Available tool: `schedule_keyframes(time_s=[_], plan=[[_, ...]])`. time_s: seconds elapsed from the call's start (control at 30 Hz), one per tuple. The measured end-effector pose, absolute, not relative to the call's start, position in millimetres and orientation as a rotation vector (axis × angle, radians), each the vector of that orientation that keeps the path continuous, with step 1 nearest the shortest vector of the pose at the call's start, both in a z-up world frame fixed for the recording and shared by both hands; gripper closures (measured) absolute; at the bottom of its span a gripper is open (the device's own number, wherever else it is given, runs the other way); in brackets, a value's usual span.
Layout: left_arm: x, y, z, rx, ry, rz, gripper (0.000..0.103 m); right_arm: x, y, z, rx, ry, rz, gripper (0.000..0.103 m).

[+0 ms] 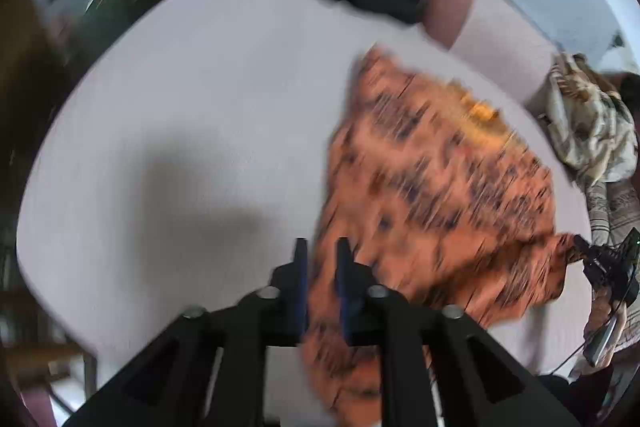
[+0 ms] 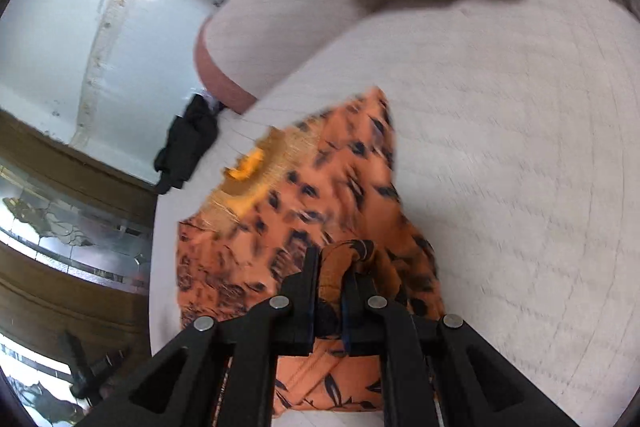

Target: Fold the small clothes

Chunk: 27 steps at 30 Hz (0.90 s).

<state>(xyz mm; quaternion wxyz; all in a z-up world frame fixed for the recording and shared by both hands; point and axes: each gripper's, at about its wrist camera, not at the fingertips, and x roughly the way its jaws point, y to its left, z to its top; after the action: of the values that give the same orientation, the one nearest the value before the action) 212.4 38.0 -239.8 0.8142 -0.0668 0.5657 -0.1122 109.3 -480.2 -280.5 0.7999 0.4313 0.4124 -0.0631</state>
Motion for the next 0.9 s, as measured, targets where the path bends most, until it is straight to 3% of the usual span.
schedule_keyframes(time_s=[0.1, 0.27, 0.43, 0.53, 0.57, 0.6, 0.63, 0.8, 0.9], plan=[[166, 59, -264, -0.202, 1.252, -0.171, 0.052, 96, -479, -289, 0.962, 0.892, -0.141, 0.094], [124, 51, -292, -0.239, 1.303, -0.178, 0.041, 71, -459, -287, 0.962, 0.846, -0.124, 0.094], [117, 34, -324, -0.302, 1.379, -0.165, 0.041, 57, -435, -302, 0.955, 0.88, -0.142, 0.094], [113, 33, -324, -0.342, 1.354, -0.149, 0.043, 51, -427, -299, 0.923, 0.856, -0.137, 0.094], [111, 35, -322, -0.376, 1.345, -0.176, 0.057, 50, -426, -298, 0.912, 0.85, -0.136, 0.094], [111, 33, -321, -0.408, 1.349, -0.208, 0.086, 48, -426, -298, 0.911, 0.844, -0.134, 0.094], [110, 30, -321, -0.408, 1.363, -0.222, 0.092, 48, -427, -298, 0.917, 0.844, -0.131, 0.094], [106, 24, -321, -0.403, 1.364, -0.196, 0.091, 49, -432, -300, 0.943, 0.837, -0.131, 0.094], [105, 32, -324, -0.474, 1.377, -0.202, 0.084, 50, -433, -300, 0.938, 0.839, -0.127, 0.094]])
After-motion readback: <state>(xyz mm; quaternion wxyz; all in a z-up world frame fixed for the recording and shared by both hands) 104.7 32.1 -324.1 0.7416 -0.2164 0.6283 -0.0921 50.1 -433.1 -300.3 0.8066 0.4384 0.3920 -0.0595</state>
